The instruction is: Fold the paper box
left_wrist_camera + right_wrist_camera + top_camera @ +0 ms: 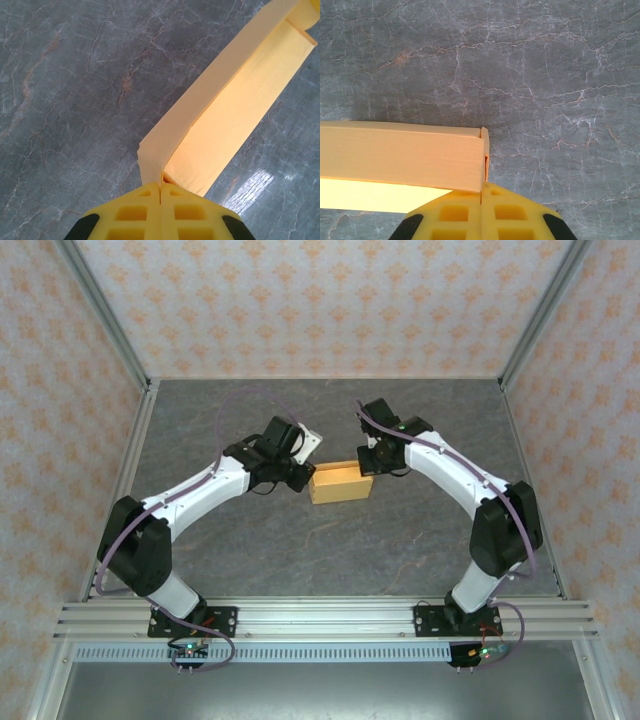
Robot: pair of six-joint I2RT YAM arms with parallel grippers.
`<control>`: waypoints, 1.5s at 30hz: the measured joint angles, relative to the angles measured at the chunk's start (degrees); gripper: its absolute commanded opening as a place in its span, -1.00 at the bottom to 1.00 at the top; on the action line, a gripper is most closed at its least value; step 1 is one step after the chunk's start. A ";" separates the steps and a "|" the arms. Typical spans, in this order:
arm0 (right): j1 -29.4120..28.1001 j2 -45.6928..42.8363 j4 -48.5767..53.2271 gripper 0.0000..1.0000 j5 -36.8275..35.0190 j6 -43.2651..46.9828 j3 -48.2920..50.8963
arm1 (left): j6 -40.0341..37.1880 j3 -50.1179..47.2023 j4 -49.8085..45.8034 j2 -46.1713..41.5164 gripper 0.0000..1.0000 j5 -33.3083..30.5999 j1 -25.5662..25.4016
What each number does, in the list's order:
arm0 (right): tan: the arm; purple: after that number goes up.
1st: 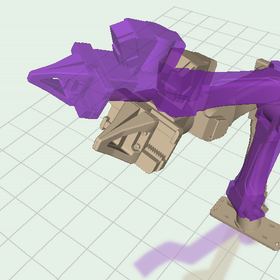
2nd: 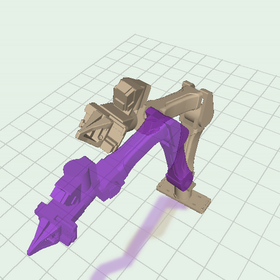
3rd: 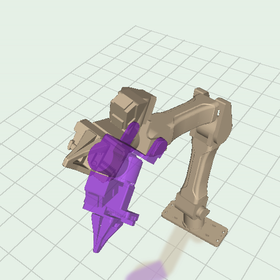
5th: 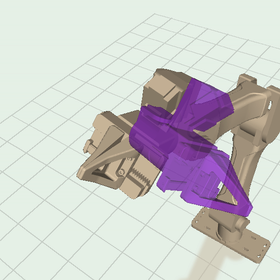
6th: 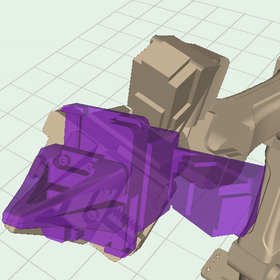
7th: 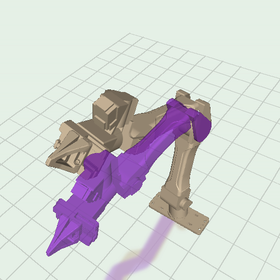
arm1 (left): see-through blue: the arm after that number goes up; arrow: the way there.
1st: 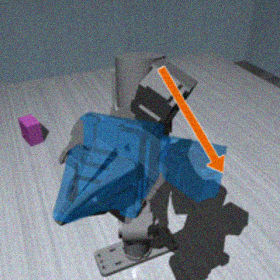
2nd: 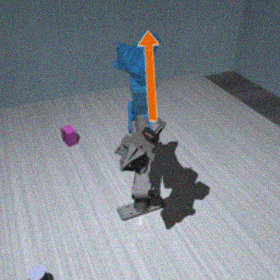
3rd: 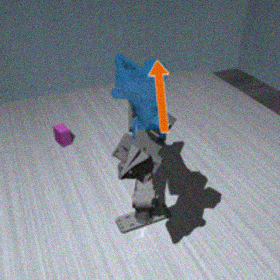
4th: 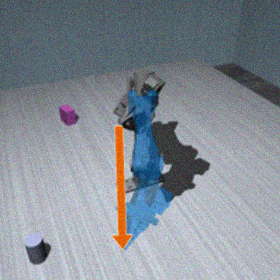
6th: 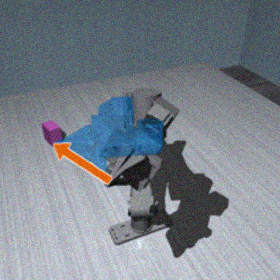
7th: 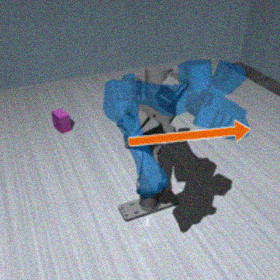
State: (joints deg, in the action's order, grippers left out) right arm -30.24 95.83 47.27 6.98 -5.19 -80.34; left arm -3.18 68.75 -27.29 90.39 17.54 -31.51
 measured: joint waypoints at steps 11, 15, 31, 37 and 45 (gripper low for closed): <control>-0.17 -0.11 -0.48 -1.00 -0.20 -0.24 0.37 | 5.40 1.62 -1.05 0.90 -1.00 -0.31 0.00; -0.33 -0.11 -0.70 -1.00 -0.44 -0.44 0.55 | 7.85 2.99 -2.16 1.42 -1.00 -0.52 0.00; -1.14 -1.18 -3.21 -1.00 -1.49 -1.90 2.67 | 16.55 3.61 -2.47 1.66 -1.00 0.26 0.72; -1.29 -1.31 -3.85 -1.00 -1.75 -1.97 3.15 | 18.88 3.58 -1.90 1.81 -1.00 2.16 1.68; -1.99 -2.47 -4.87 -1.00 -2.86 -2.80 4.68 | 21.73 3.30 -1.09 1.81 -1.00 2.84 2.03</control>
State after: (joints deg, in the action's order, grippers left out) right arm -32.23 93.36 42.39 4.12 -7.99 -75.66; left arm 18.55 72.05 -28.38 92.20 20.38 -29.47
